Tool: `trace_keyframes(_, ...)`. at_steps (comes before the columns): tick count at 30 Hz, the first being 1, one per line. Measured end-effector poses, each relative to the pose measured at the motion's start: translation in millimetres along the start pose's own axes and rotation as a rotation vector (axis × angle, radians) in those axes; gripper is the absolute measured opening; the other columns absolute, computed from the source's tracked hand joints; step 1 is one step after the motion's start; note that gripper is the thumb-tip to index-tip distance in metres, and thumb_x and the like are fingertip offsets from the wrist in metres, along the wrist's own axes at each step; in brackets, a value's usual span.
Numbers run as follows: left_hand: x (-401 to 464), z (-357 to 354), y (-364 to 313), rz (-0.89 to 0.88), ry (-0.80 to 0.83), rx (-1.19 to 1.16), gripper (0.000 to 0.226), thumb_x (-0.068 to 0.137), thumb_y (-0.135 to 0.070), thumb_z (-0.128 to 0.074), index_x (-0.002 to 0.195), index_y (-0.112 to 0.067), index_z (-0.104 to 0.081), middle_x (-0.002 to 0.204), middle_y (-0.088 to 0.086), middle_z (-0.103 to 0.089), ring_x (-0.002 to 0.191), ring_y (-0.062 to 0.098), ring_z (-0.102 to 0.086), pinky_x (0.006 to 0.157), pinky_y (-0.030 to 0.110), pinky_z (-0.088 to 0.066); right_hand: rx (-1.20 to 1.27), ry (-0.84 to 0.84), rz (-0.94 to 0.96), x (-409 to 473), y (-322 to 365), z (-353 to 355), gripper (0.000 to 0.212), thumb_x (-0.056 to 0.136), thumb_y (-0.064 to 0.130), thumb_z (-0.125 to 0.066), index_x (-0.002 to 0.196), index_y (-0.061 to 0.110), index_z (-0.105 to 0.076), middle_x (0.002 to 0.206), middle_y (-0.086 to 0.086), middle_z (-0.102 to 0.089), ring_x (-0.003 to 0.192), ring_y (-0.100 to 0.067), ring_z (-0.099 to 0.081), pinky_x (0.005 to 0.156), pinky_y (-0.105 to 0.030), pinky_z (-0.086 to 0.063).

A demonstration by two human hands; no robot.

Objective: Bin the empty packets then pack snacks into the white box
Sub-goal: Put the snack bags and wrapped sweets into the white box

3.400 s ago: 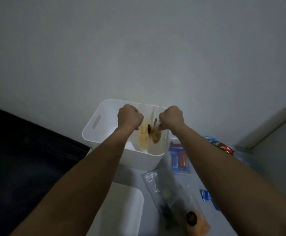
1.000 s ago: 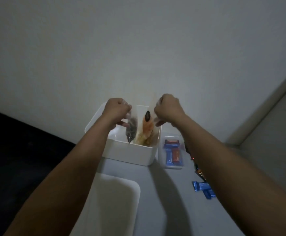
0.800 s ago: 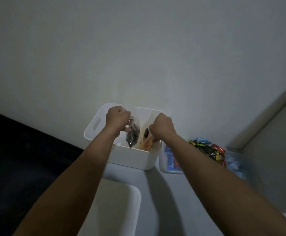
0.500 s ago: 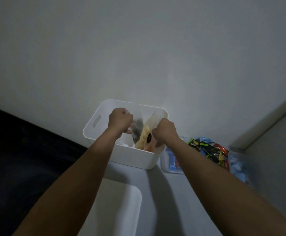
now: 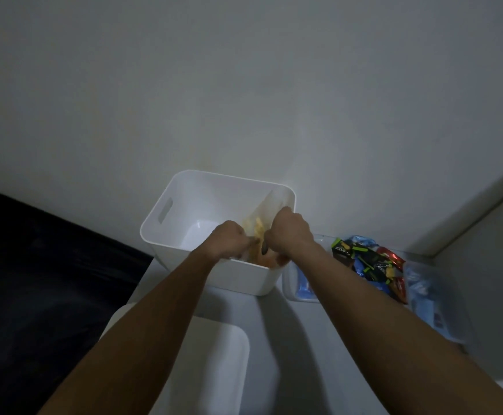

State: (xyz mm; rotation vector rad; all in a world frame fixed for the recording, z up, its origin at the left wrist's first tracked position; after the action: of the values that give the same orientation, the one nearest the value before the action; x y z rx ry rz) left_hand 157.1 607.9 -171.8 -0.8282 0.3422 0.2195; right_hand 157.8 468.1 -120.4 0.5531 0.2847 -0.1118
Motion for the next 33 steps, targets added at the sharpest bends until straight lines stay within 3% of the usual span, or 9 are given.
trace_keyframes(3, 3.9, -3.8, 1.1, 0.065, 0.073, -0.103, 0.054, 0.098, -0.043, -0.040, 0.096, 0.002, -0.071, 0.100, 0.014, -0.072, 0.078, 0.023, -0.063, 0.059, 0.025, -0.041, -0.039, 0.017, 0.011, 1.3, -4.5, -2.0, 0.037, 0.085, 0.017, -0.066, 0.117, 0.003, -0.052, 0.112, -0.015, -0.061, 0.088, -0.028, -0.058, 0.068, -0.031, -0.046)
trace_keyframes(9, 27.4, 3.7, 9.8, 0.263, 0.026, -0.149, 0.026, 0.095, -0.013, -0.047, 0.113, 0.004, -0.056, 0.119, 0.018, -0.058, 0.099, 0.036, -0.063, 0.070, 0.035, -0.047, -0.073, -0.153, 0.049, 8.4, -16.0, 11.7, 0.031, 0.080, 0.018, -0.062, 0.109, 0.007, -0.058, 0.105, -0.014, -0.062, 0.095, -0.034, -0.061, 0.070, -0.032, -0.046)
trace_keyframes(14, 36.0, -1.6, 7.6, 0.339, 0.089, -0.441, 0.059, 0.098, -0.050, -0.037, 0.147, -0.018, -0.030, 0.156, 0.008, -0.026, 0.137, 0.039, -0.031, 0.103, 0.051, -0.035, 0.005, -0.264, 0.044, 18.4, -36.7, 11.9, 0.026, 0.083, 0.016, -0.059, 0.109, 0.012, -0.058, 0.108, -0.011, -0.061, 0.091, -0.029, -0.058, 0.069, -0.030, -0.040)
trace_keyframes(16, 42.1, -9.6, 5.2, 0.344, 0.143, -0.502, 0.069, 0.095, -0.061, -0.032, 0.150, -0.021, -0.024, 0.159, 0.009, -0.020, 0.142, 0.039, -0.022, 0.104, 0.053, -0.032, 0.058, -0.237, 0.026, 24.1, -42.7, 7.5, 0.031, 0.082, 0.017, -0.060, 0.113, 0.013, -0.054, 0.111, -0.010, -0.057, 0.098, -0.031, -0.057, 0.073, -0.032, -0.042)
trace_keyframes(19, 46.7, -22.5, -5.1, 0.304, 0.200, -0.491, 0.066, 0.097, -0.058, -0.028, 0.147, -0.015, -0.030, 0.147, 0.011, -0.039, 0.133, 0.037, -0.037, 0.098, 0.041, -0.037, 0.183, -0.137, -0.008, 31.5, -46.4, -2.3, 0.042, 0.079, 0.014, -0.061, 0.118, 0.013, -0.046, 0.106, -0.012, -0.062, 0.095, -0.033, -0.061, 0.080, -0.042, -0.053)
trace_keyframes(21, 51.1, -29.7, -8.1, 0.309, 0.226, -0.501, 0.060, 0.099, -0.054, -0.029, 0.139, -0.011, -0.041, 0.122, 0.007, -0.054, 0.109, 0.029, -0.051, 0.079, 0.029, -0.042, 0.201, -0.095, -0.023, 35.9, -47.8, -7.6, 0.040, 0.082, 0.015, -0.058, 0.119, 0.013, -0.044, 0.103, -0.014, -0.066, 0.090, -0.034, -0.064, 0.081, -0.044, -0.055)
trace_keyframes(25, 58.4, -37.7, -0.1, 0.342, 0.325, -0.486, 0.042, 0.099, -0.041, -0.042, 0.119, -0.007, -0.056, 0.115, 0.009, -0.057, 0.100, 0.024, -0.053, 0.081, 0.034, -0.046, 0.228, -0.076, -0.032, 43.1, -51.8, -9.0, 0.035, 0.080, 0.021, -0.059, 0.114, 0.016, -0.052, 0.101, -0.012, -0.068, 0.086, -0.035, -0.067, 0.082, -0.043, -0.056)
trace_keyframes(27, 55.2, -36.6, 2.0, 0.351, 0.338, -0.440, 0.032, 0.100, -0.033, -0.044, 0.114, -0.007, -0.054, 0.107, 0.009, -0.061, 0.084, 0.021, -0.057, 0.064, 0.031, -0.050, 0.234, -0.075, -0.034, 43.9, -54.0, -8.7, 0.036, 0.081, 0.022, -0.061, 0.116, 0.015, -0.054, 0.103, -0.011, -0.068, 0.088, -0.033, -0.067, 0.082, -0.039, -0.055)
trace_keyframes(33, 56.6, -42.5, 6.0, 0.381, 0.388, -0.304, 0.045, 0.088, -0.029, -0.060, 0.127, -0.006, -0.052, 0.117, 0.017, -0.059, 0.091, 0.029, -0.060, 0.066, 0.030, -0.050, 0.297, -0.037, -0.034, 43.6, -60.2, -13.5, 0.039, 0.083, 0.024, -0.057, 0.121, 0.019, -0.052, 0.106, -0.013, -0.068, 0.080, -0.035, -0.070, 0.071, -0.046, -0.061)
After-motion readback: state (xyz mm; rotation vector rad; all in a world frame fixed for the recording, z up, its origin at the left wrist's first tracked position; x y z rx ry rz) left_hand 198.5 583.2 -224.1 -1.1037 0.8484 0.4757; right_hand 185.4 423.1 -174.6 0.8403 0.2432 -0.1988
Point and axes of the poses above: each hand's wrist, its own x-axis towards the middle knuckle, its own z-axis out of the back of the hand, y = z × x, the point moved 4 cm from there along x, towards the middle knuckle
